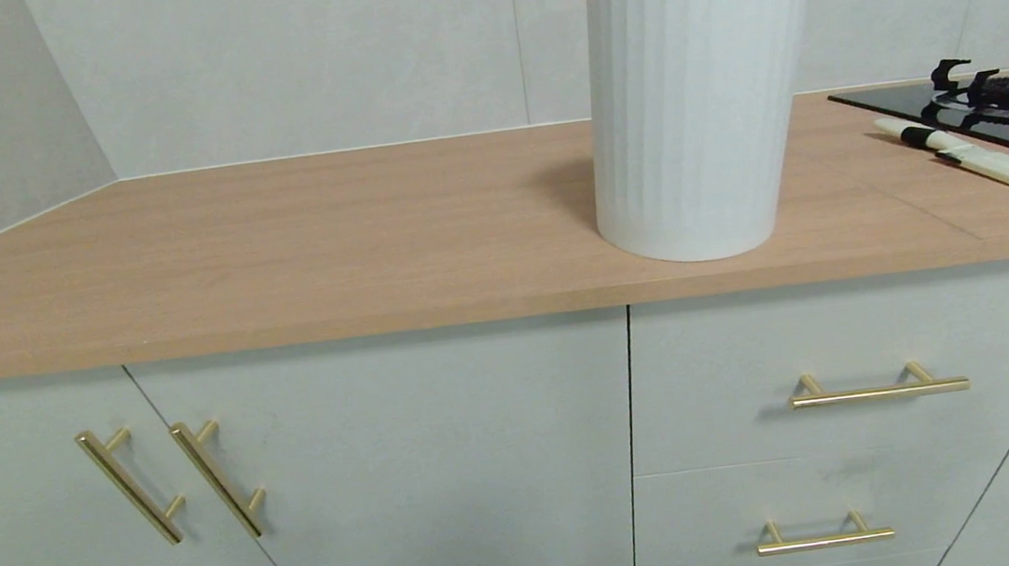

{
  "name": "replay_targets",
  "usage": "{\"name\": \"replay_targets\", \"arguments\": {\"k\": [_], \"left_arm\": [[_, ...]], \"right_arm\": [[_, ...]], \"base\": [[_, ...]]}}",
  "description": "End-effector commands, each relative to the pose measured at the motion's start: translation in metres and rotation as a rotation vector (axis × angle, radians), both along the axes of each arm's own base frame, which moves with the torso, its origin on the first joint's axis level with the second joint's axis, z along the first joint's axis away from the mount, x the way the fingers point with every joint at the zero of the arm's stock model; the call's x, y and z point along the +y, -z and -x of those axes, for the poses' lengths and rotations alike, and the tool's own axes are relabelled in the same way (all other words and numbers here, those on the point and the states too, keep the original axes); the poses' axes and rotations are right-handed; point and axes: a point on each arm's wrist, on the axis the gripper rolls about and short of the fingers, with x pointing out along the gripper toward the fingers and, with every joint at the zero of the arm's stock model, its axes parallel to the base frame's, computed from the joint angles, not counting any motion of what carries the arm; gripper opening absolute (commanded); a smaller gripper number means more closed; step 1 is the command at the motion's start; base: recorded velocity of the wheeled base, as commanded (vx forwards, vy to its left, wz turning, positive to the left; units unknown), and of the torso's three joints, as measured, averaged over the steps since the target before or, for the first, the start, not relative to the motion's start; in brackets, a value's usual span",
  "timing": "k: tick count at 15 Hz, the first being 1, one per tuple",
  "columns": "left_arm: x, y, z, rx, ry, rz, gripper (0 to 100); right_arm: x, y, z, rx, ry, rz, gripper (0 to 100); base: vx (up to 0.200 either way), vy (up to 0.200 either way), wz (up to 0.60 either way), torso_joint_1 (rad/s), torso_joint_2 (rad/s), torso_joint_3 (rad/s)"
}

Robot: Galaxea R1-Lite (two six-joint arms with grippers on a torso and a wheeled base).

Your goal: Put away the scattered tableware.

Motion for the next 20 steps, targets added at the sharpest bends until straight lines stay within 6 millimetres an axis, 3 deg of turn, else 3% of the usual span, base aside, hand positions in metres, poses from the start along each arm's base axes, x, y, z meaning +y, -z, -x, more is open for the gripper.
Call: {"name": "replay_targets", "arguments": {"k": [1, 10, 20], "left_arm": [[0.0000, 0.0001, 0.0000, 0.001, -0.001, -0.002, 100], [0.0000, -0.0003, 0.0001, -0.001, -0.001, 0.000, 100], [0.0000, 0.0001, 0.0000, 0.001, -0.001, 0.001, 100]], "right_arm": [[0.0000, 0.0000, -0.0001, 0.002, 0.000, 0.000, 100], [0.0000, 0.0000, -0.0001, 0.002, 0.000, -0.001, 100], [-0.0001, 0.0000, -0.0001, 0.002, 0.003, 0.000, 100]], "base": [[0.000, 0.000, 0.00, 0.000, 0.00, 0.000], [0.000, -0.200, 0.00, 0.001, 0.00, 0.002], [0.000, 0.000, 0.00, 0.000, 0.00, 0.000]]}}
